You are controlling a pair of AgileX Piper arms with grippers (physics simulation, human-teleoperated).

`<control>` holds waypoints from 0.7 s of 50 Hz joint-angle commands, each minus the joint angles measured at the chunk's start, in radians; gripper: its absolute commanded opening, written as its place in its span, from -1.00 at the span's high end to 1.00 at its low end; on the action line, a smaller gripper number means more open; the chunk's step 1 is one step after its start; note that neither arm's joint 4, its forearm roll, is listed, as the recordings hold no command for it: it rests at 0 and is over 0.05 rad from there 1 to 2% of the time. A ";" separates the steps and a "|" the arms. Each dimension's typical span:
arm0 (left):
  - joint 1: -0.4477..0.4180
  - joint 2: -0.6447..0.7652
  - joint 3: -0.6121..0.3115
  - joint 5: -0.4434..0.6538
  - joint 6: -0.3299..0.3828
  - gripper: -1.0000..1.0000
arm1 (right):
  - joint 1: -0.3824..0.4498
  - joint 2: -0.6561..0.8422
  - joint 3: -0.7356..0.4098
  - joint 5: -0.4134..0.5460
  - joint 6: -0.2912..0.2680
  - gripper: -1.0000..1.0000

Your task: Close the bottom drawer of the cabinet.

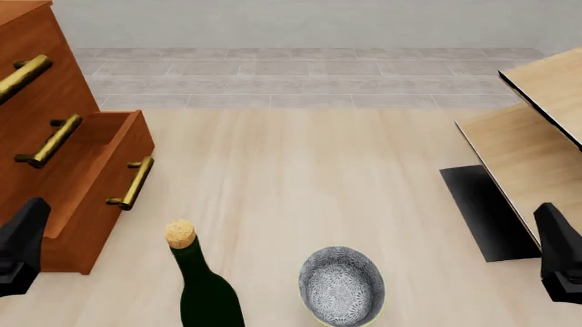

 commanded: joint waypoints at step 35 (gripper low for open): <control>-0.097 0.335 0.056 -0.333 -0.059 -1.00 | 0.006 0.000 -0.002 -0.004 -0.033 -1.00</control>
